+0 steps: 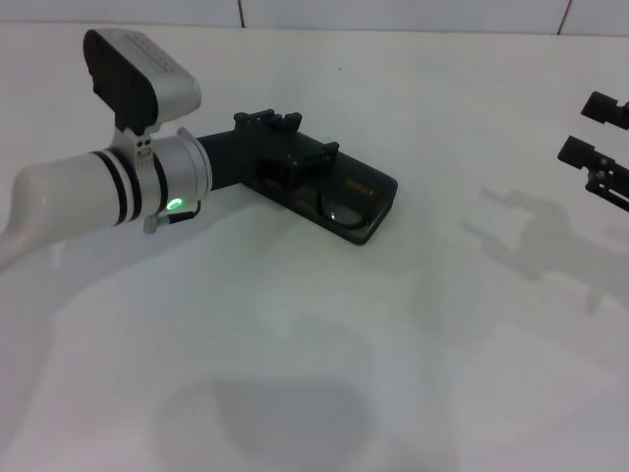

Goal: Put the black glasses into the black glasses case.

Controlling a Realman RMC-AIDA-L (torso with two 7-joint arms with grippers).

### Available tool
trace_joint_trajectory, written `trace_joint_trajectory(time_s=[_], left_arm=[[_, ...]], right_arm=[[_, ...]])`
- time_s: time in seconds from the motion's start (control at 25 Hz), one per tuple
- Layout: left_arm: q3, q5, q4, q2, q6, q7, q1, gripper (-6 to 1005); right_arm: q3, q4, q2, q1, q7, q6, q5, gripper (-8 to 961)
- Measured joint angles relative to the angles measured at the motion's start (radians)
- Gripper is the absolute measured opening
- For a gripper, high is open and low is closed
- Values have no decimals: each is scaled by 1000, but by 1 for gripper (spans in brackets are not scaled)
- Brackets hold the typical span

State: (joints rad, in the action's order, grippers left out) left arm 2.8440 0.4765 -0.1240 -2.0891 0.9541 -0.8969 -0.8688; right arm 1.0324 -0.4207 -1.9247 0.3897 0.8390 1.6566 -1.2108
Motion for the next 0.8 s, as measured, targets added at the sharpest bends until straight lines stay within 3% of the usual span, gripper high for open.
trace_joint_trajectory(time_s=[0.8], left_arm=[[-2,-3,4,-3,11,36,16,711]], right_arm=[[7,-20,-11,3,-1,-27,-1,524]])
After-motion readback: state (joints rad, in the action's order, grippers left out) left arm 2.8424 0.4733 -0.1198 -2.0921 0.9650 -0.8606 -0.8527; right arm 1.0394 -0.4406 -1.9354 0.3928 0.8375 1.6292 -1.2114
